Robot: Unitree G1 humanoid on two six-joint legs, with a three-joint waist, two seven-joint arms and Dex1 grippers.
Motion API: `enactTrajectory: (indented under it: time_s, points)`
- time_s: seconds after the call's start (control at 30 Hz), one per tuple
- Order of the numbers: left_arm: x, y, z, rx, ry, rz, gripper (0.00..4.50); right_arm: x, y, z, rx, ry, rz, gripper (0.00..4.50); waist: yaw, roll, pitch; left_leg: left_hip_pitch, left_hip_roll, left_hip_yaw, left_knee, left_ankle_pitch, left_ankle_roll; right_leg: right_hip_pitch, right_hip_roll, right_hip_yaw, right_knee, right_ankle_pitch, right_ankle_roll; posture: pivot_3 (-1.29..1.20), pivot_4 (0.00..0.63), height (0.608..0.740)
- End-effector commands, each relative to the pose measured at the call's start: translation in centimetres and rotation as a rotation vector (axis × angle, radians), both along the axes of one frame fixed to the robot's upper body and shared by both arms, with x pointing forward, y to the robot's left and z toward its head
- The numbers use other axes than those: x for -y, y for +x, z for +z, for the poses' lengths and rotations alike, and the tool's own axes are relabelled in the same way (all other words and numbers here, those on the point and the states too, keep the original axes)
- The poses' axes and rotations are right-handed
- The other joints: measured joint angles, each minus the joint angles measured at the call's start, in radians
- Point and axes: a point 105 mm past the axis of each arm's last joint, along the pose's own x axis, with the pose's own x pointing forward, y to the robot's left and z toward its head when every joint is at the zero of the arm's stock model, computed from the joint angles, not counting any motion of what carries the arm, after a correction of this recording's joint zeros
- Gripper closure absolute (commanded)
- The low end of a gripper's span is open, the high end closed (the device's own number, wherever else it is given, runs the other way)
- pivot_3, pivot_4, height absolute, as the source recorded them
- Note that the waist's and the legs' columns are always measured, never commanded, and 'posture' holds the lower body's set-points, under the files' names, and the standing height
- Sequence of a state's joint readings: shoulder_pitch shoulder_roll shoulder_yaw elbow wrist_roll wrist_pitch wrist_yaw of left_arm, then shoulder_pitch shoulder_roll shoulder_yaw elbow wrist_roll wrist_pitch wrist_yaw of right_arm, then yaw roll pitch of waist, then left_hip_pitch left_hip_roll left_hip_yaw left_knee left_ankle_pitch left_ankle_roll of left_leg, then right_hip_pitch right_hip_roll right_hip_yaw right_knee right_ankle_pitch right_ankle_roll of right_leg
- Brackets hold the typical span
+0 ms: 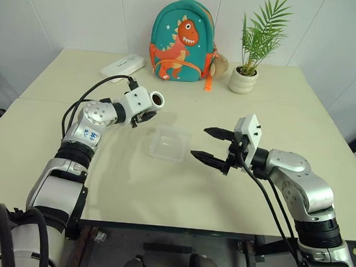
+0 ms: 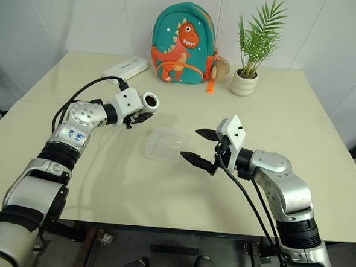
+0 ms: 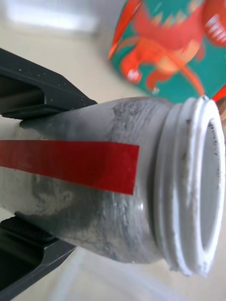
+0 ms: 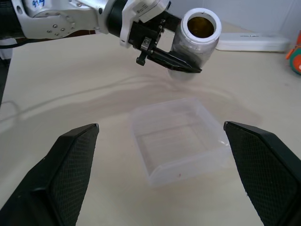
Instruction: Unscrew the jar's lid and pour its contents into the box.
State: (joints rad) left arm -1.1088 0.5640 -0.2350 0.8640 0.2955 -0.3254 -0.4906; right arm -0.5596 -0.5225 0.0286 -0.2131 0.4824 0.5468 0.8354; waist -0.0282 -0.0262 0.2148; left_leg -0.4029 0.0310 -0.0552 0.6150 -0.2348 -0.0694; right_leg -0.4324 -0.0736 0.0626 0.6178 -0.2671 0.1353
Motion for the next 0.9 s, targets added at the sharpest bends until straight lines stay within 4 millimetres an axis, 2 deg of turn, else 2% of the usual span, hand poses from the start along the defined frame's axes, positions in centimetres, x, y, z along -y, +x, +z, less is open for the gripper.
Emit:
enactTrajectory:
  time_s: [0.03, 0.17, 0.23, 0.33, 0.47, 0.63, 0.77, 0.9]
  points:
    - [0.5, -0.3, 2.8, 0.390, 0.300, 0.015, 2.47, 1.0, 0.3, 0.6, 0.036, 0.015, -0.045, 0.02, -0.001, 0.000, 0.000, 0.000, 0.000, 0.000, 0.000, 0.000, 0.000, 0.000, 0.000, 0.000, 0.000, 0.000, 0.000, 0.00, 0.150, 0.740]
    - [1.4, -0.3, 4.7, 0.761, 0.563, 0.045, 2.47, 0.8, 0.4, 0.6, 0.022, 0.027, -0.033, 0.02, 0.004, 0.000, 0.000, 0.000, 0.000, 0.000, 0.001, 0.000, 0.000, 0.000, 0.000, 0.000, 0.001, 0.000, 0.001, 0.00, 0.150, 0.740]
    - [2.3, -0.5, 4.7, 0.922, 0.719, 0.001, 2.47, 0.6, 0.4, 0.6, 0.018, 0.033, -0.028, 0.02, 0.007, 0.000, 0.000, 0.000, -0.001, 0.000, 0.001, 0.000, 0.000, 0.001, 0.000, 0.000, 0.001, 0.001, 0.001, 0.00, 0.150, 0.740]
    - [3.8, -0.7, 4.0, 1.056, 0.871, -0.091, 2.47, 0.4, 0.4, 0.7, 0.010, 0.055, -0.026, 0.02, 0.007, 0.000, 0.000, -0.001, -0.001, 0.000, 0.002, 0.000, 0.000, 0.001, 0.000, 0.000, -0.001, 0.001, 0.003, 0.00, 0.150, 0.740]
    - [4.1, 0.3, 3.5, 1.064, 1.035, -0.084, 2.47, 0.3, 0.5, 0.7, 0.003, 0.075, -0.034, 0.02, 0.002, 0.000, 0.000, -0.001, -0.001, 0.000, 0.001, 0.000, 0.000, 0.000, 0.000, 0.000, -0.001, 0.001, 0.003, 0.00, 0.150, 0.740]
    - [6.1, 0.1, 4.8, 1.128, 1.028, -0.108, 2.47, 0.3, 0.5, 0.5, -0.008, 0.093, -0.040, 0.02, 0.003, 0.000, 0.000, -0.003, -0.001, 0.001, 0.000, 0.000, 0.000, -0.003, 0.000, 0.000, 0.000, 0.001, 0.002, 0.00, 0.150, 0.740]
    - [6.9, -0.3, 4.3, 1.103, 1.020, -0.136, 2.47, 0.2, 0.6, 0.4, -0.009, 0.107, -0.042, 0.02, 0.001, 0.000, 0.000, -0.003, -0.001, 0.001, 0.000, 0.000, 0.000, -0.003, 0.000, 0.000, -0.001, 0.001, 0.002, 0.00, 0.150, 0.740]
    - [6.7, -0.6, 3.4, 1.064, 1.031, -0.165, 2.47, 0.4, 0.7, 0.4, -0.006, 0.114, -0.052, 0.02, 0.000, 0.000, 0.000, -0.003, -0.001, 0.001, 0.000, 0.000, 0.000, -0.003, 0.000, 0.000, 0.001, 0.001, 0.002, 0.00, 0.150, 0.740]
